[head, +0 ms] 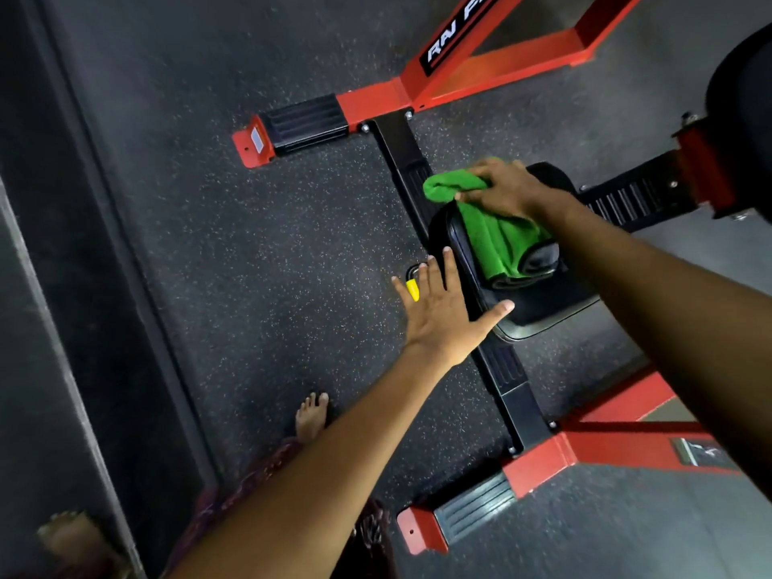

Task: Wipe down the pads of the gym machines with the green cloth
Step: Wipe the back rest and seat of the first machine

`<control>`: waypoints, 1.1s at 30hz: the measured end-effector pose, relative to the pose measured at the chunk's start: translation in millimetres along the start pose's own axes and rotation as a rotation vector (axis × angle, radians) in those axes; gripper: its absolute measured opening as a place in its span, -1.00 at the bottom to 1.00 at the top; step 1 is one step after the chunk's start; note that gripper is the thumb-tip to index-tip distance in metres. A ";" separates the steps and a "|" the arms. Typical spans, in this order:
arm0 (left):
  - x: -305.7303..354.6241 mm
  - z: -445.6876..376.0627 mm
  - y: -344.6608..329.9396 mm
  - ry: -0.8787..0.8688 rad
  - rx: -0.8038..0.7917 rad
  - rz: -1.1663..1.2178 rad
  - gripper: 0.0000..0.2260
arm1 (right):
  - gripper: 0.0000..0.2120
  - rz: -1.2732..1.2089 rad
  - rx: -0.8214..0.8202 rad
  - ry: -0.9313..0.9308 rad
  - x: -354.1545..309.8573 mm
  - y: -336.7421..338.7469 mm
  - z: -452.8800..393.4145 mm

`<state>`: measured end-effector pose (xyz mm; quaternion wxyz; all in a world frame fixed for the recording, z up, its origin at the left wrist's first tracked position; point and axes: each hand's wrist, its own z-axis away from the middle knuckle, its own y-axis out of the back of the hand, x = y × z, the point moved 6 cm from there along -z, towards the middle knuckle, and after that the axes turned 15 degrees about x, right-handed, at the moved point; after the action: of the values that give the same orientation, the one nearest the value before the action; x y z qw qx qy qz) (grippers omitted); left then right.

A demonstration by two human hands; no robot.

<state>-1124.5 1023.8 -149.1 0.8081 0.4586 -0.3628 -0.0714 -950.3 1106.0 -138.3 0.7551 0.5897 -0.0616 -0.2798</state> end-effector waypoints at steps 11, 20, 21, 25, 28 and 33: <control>4.8 -8.1 3.1 0.011 0.027 -0.060 0.05 | -0.55 -0.041 0.038 -0.062 2.6 -3.7 -5.3; 12.4 -41.4 24.8 0.029 0.124 0.071 0.07 | -0.50 -0.136 0.084 -0.037 16.2 -10.7 -6.9; 15.3 -48.5 27.2 0.005 0.133 0.063 0.05 | -0.51 -0.141 0.101 -0.063 18.7 -10.7 -9.1; 18.1 -77.3 28.3 0.024 0.152 0.081 0.01 | -0.53 -0.083 0.112 -0.061 15.7 -16.4 -3.5; 21.4 -89.3 28.4 0.078 0.251 0.133 -0.11 | -0.54 -0.081 0.084 -0.061 15.6 -13.1 -4.3; 18.2 -111.2 26.1 0.231 0.310 0.091 -0.15 | -0.50 -0.121 0.056 0.063 22.0 -11.7 -11.4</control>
<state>-1044.4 1107.1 -154.1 0.7664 0.5658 -0.2947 0.0749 -931.2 1103.1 -157.7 0.7215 0.6219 -0.0097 -0.3044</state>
